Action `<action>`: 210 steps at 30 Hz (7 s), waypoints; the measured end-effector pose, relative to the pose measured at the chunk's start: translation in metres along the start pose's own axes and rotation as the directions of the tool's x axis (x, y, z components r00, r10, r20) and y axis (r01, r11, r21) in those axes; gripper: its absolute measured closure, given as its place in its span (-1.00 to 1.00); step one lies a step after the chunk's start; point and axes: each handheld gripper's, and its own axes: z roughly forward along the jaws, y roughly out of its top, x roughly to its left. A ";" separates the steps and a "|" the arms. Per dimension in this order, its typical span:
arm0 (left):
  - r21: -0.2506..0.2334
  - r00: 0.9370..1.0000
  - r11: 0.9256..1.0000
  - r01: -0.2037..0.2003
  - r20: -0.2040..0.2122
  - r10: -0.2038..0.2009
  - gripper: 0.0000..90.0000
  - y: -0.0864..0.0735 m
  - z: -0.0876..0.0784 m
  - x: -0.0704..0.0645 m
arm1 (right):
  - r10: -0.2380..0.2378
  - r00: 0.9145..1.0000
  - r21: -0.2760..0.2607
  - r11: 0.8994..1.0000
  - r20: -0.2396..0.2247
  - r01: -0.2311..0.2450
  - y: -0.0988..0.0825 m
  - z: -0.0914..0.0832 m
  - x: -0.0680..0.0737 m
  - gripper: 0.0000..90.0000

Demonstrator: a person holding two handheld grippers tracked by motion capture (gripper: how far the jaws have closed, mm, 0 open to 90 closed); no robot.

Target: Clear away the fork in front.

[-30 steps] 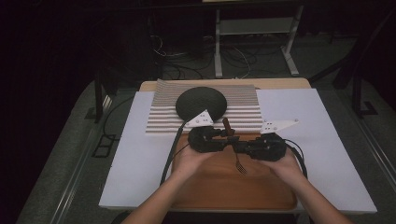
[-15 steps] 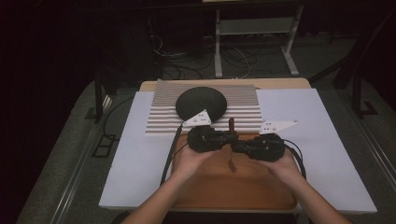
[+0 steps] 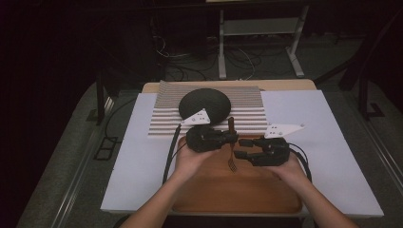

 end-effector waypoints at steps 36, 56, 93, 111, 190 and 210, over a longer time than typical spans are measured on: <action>-0.028 0.998 0.998 -0.051 -0.028 0.050 0.70 -0.013 -0.094 0.023 | 0.066 0.953 0.010 0.997 0.297 -0.073 -0.076 -0.081 -0.042 -0.70; 0.008 0.999 0.999 0.033 -0.022 -0.033 0.69 -0.042 -0.125 0.012 | 0.065 0.934 0.037 0.996 0.352 -0.083 -0.091 -0.096 -0.032 -0.80; 0.178 0.991 0.982 0.063 -0.129 -0.040 0.51 -0.059 -0.078 0.055 | 0.047 0.934 0.049 0.996 0.355 -0.069 -0.089 -0.092 -0.032 -0.77; 0.247 0.976 0.952 0.182 -0.164 -0.144 0.48 -0.082 -0.065 0.062 | 0.029 0.936 0.060 0.997 0.351 -0.053 -0.088 -0.091 -0.031 -0.75; 0.390 0.956 0.916 0.095 -0.292 0.025 0.85 -0.079 -0.068 0.071 | 0.030 0.941 0.050 0.998 0.338 -0.049 -0.087 -0.092 -0.031 -0.73; 0.203 0.958 0.979 0.022 -0.285 0.038 -0.55 -0.076 -0.107 0.040 | 0.036 0.944 0.040 0.998 0.328 -0.052 -0.086 -0.094 -0.030 -0.73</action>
